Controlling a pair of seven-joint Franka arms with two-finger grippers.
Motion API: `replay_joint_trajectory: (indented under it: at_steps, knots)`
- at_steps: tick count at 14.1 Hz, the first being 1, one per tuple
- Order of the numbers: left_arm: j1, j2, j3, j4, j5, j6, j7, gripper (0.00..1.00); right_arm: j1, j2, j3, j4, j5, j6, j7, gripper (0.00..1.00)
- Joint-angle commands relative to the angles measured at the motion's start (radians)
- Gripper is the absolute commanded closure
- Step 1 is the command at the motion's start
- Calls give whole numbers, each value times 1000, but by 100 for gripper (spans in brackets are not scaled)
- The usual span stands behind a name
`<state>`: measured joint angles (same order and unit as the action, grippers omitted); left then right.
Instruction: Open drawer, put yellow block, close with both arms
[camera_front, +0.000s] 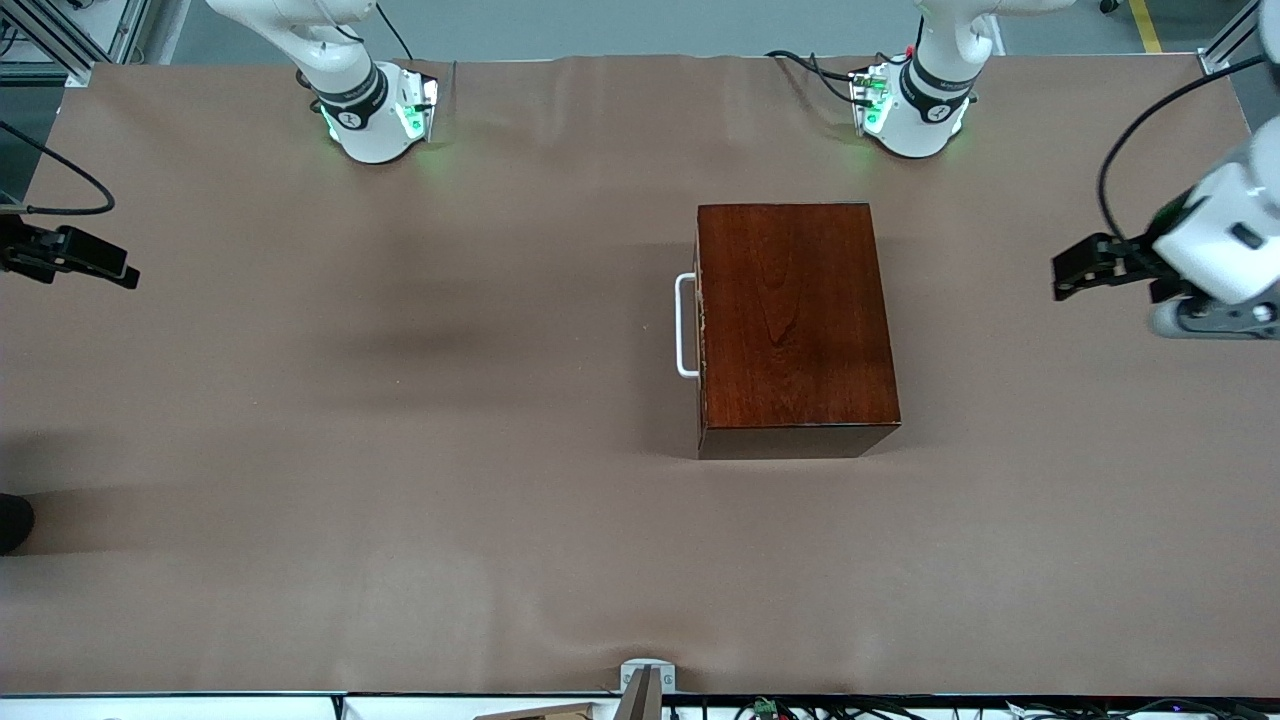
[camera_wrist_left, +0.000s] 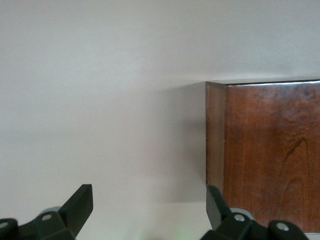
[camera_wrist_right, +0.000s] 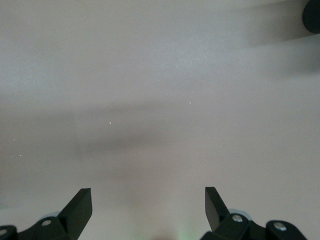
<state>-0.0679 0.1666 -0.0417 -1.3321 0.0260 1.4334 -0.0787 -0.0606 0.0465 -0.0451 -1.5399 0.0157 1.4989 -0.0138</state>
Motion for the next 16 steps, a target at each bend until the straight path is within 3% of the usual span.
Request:
replay_joint_trajectory:
  at_steps: [1,3,16]
  knots:
    - [0,-132,29,-192,-29,105,2,0,-5,6,4,15,0,-2,5,0]
    - [-1,-189,36,-266,-50,142,4,0,-4,6,4,15,0,-2,5,0]
    - [5,-176,34,-242,-41,134,5,0,-4,6,4,15,-2,4,5,0]
